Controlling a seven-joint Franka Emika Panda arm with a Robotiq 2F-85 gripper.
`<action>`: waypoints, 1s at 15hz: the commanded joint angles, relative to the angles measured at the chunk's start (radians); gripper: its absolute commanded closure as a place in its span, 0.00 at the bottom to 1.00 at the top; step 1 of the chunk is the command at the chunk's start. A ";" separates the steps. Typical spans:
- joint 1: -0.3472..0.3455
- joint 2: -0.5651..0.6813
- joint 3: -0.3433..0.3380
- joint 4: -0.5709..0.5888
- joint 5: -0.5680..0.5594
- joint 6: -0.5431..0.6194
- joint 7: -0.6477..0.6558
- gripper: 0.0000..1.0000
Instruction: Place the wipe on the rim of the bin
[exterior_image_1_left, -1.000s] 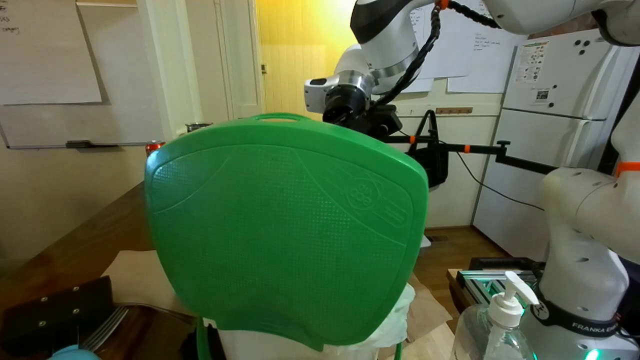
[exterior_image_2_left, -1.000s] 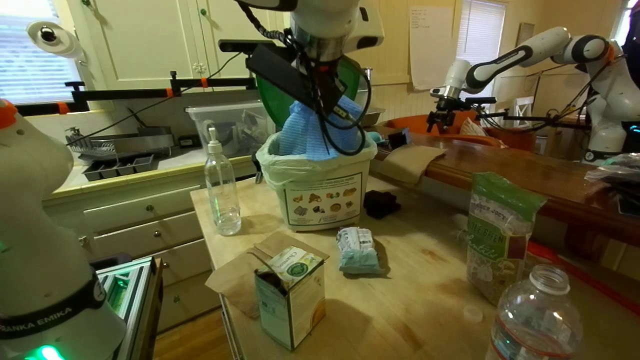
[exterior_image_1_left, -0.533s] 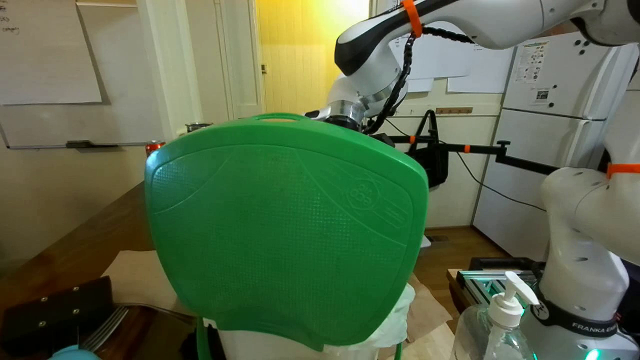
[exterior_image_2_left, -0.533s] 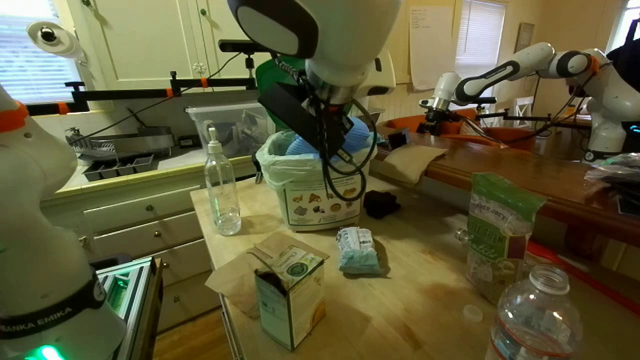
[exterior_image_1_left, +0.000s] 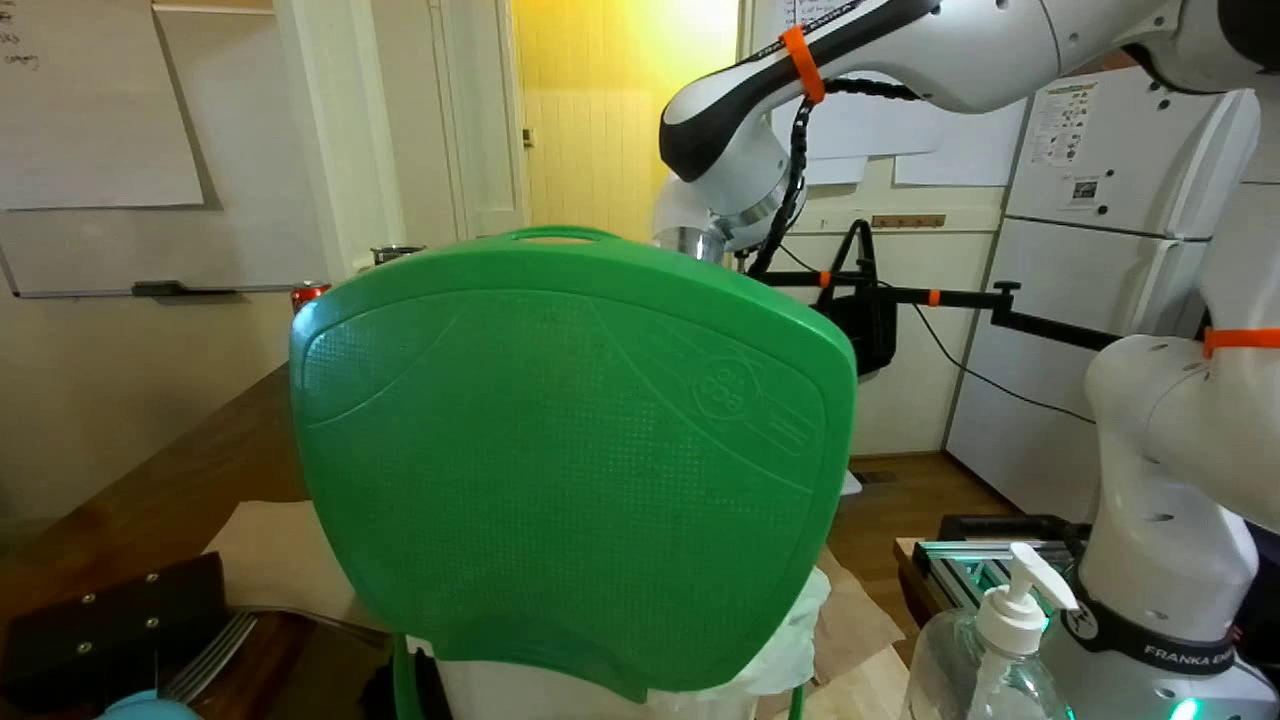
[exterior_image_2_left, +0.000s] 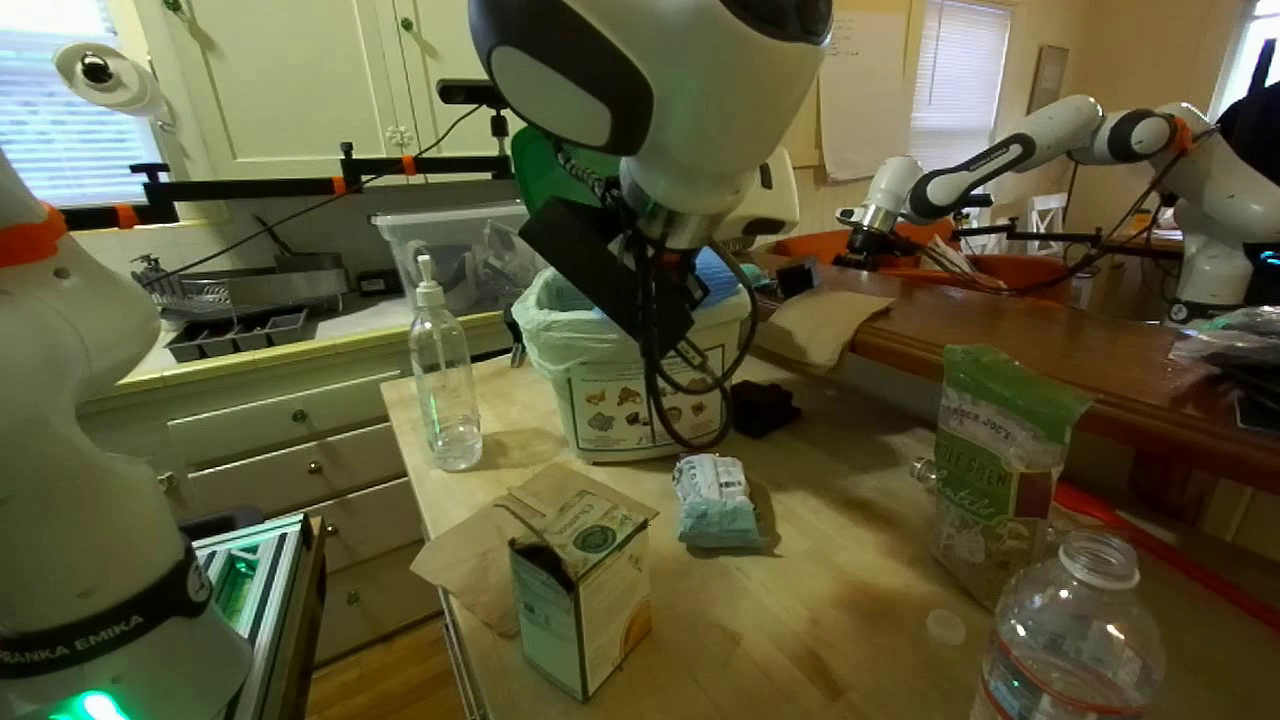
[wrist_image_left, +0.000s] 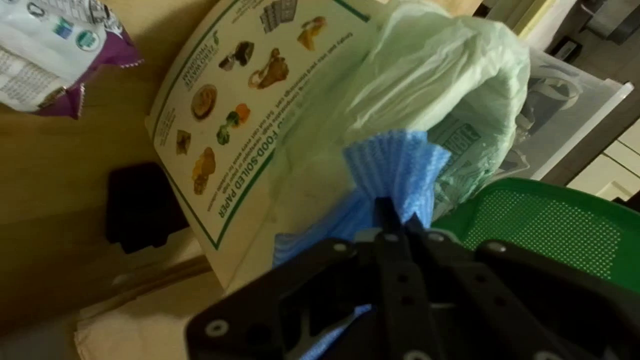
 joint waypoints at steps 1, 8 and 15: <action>-0.031 -0.011 0.012 -0.005 -0.066 0.009 0.038 1.00; -0.040 -0.026 0.022 -0.028 -0.062 0.100 0.186 1.00; -0.029 -0.046 0.055 -0.065 -0.070 0.189 0.375 1.00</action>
